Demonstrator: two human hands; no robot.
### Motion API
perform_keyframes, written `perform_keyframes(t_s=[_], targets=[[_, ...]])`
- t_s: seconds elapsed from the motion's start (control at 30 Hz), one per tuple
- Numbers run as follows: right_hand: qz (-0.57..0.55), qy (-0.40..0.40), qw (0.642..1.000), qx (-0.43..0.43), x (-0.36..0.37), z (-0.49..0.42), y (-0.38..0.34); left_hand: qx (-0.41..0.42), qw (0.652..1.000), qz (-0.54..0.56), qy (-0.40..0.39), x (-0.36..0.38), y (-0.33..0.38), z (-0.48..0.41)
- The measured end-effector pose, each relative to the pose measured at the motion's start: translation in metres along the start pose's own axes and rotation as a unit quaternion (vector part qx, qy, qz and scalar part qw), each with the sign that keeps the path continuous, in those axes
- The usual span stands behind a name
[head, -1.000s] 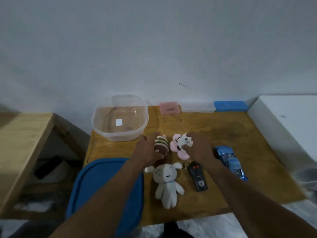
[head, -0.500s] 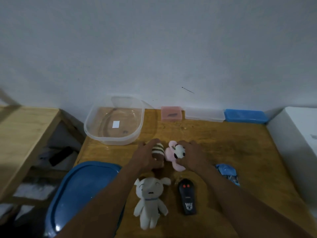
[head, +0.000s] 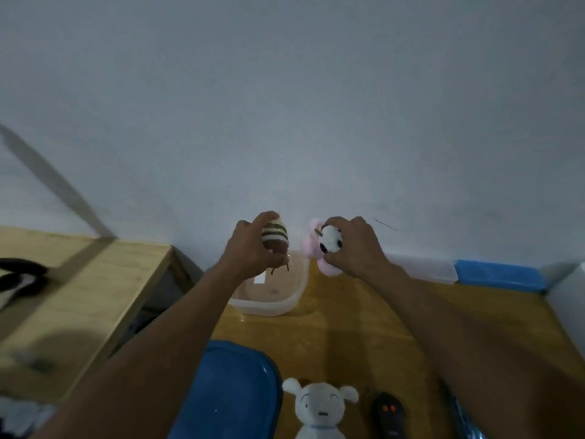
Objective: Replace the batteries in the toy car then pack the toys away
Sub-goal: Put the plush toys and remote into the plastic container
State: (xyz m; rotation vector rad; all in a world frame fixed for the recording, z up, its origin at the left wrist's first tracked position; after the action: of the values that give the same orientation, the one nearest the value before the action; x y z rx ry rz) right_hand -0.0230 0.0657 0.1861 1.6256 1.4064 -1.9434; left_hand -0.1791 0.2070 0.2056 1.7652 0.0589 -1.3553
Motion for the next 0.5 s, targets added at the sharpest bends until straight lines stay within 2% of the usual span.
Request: perform_keyframes(t_s=[0.13, 0.33, 0.5], targets=[[0.024, -0.016, 0.999, -0.046, 0.033, -0.021, -0.050, -0.033, 0.999, -0.032, -0.013, -0.011, -0.047, -0.012], [0.075, -0.085, 0.994, 0.002, 0.106, -0.046, -0.060, -0.007, 0.994, -0.080, -0.076, 0.021, -0.102, -0.044], [0.155, -0.145, 0.977, 0.028, 0.142, -0.065, -0.051, -0.020, 0.986, -0.098, -0.132, 0.057, -0.139, -0.073]])
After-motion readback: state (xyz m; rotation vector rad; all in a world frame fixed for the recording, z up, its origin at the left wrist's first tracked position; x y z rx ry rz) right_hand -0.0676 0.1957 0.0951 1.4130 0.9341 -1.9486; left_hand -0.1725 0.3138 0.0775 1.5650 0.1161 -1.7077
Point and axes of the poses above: each hand's wrist, its own z-axis away from the middle knuckle, its own x-axis out of the palm, y = z × x, the point moved 5 cm from there along -z, towards the middle knuckle, and after that the axes turned 1 degree about -z, right-handed, at the moved point
